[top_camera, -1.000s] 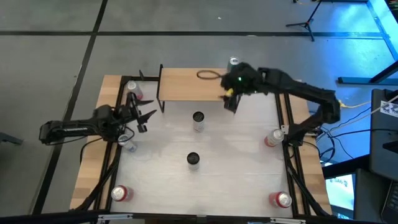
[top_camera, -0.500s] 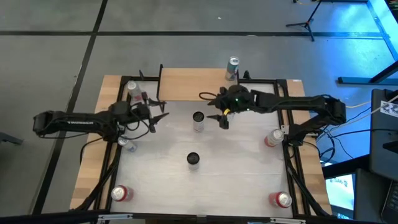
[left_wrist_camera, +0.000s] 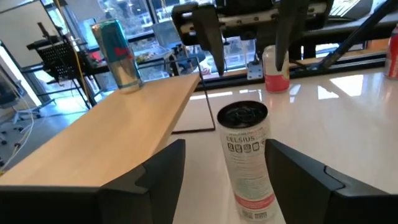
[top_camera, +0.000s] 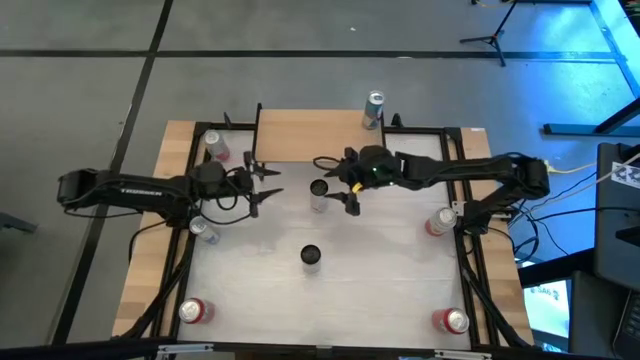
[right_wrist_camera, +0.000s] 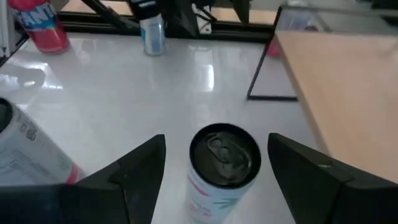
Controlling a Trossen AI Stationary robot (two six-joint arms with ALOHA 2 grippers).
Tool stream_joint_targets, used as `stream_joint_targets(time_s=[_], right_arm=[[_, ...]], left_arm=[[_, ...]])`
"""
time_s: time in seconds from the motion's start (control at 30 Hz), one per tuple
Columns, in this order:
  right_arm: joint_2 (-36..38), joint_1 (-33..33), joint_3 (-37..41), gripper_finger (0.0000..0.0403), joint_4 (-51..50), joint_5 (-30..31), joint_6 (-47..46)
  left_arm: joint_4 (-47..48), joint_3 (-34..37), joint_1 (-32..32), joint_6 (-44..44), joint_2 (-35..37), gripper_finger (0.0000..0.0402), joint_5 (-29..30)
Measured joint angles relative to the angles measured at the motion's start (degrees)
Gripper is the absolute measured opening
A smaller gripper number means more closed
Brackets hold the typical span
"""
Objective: Place canned beverage on shelf
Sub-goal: Put the blue soda can on the shelf aligned with the other blue soda can
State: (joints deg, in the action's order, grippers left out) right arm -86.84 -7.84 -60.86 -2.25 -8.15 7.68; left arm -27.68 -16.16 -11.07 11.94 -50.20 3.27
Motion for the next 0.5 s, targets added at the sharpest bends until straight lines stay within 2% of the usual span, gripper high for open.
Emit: stream_joint_targets(time_s=[0.13,0.27,0.37,0.5], right_arm=[[-1.41,1.42,0.0,0.0277,1.23,-0.79,-0.34],[-1.5,4.76,0.0,0.0277,4.16,-0.91,1.79],[-1.26,7.0,0.0,0.0277,4.99,-0.08,3.59],[-1.03,8.61,0.0,0.0277,5.4,0.14,4.9]], left_arm=[[-1.0,-1.43,1.28,-1.02,-1.68,0.0212,0.04],[3.95,-5.74,3.75,-0.65,-2.67,0.0212,0.02],[16.12,-12.39,5.42,0.7,-2.72,0.0216,0.43],[36.21,-23.96,6.88,-3.24,-2.72,0.0229,4.38]])
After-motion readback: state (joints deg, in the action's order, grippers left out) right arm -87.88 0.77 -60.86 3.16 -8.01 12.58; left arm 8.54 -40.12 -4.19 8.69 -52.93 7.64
